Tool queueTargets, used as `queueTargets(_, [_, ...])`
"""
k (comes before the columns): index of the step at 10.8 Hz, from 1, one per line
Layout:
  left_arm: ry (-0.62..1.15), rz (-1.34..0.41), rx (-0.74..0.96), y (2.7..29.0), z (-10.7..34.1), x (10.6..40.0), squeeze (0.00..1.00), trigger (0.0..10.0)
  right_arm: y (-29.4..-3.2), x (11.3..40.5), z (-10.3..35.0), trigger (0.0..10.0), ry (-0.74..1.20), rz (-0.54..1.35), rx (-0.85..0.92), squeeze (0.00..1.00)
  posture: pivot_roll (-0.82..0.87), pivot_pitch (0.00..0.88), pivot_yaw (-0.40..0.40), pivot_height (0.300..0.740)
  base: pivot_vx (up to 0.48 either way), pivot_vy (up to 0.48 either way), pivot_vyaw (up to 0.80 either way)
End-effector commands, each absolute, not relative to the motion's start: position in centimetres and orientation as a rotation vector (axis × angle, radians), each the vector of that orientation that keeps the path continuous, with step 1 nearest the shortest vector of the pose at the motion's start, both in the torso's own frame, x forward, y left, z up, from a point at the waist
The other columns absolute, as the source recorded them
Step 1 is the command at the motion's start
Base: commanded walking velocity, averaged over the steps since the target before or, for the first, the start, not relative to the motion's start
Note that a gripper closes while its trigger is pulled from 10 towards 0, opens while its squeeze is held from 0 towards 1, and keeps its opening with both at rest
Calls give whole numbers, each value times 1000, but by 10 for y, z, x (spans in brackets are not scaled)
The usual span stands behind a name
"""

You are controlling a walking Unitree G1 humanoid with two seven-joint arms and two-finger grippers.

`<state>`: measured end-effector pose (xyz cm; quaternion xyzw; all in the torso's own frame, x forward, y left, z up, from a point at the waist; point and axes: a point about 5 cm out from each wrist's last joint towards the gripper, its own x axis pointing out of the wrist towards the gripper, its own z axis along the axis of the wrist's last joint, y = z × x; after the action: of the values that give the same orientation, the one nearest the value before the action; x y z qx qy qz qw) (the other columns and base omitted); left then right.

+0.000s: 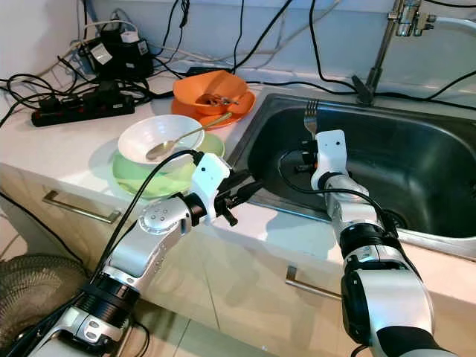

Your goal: Kitchen organization

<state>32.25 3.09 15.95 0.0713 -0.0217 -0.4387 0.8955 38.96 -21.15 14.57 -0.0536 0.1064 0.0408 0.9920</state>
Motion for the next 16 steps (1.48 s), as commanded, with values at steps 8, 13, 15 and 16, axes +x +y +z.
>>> queueTargets(8, [-40,-915,160,31,160,323,0,10000,-208,393,154,10000,187,87,-115,0,60,0,79,740,0,0,0])
queueTargets(13, [61,-966,192,29,146,315,0,10000,-201,392,138,10000,272,91,-159,0,75,0,70,740,0,0,0])
queueTargets(15, [67,-965,192,29,147,315,0,10000,-201,392,139,10000,268,90,-160,0,75,0,70,740,0,0,0])
queueTargets(16, [69,-965,190,29,147,315,0,10000,-200,393,140,10000,267,93,-153,0,76,0,69,740,0,0,0])
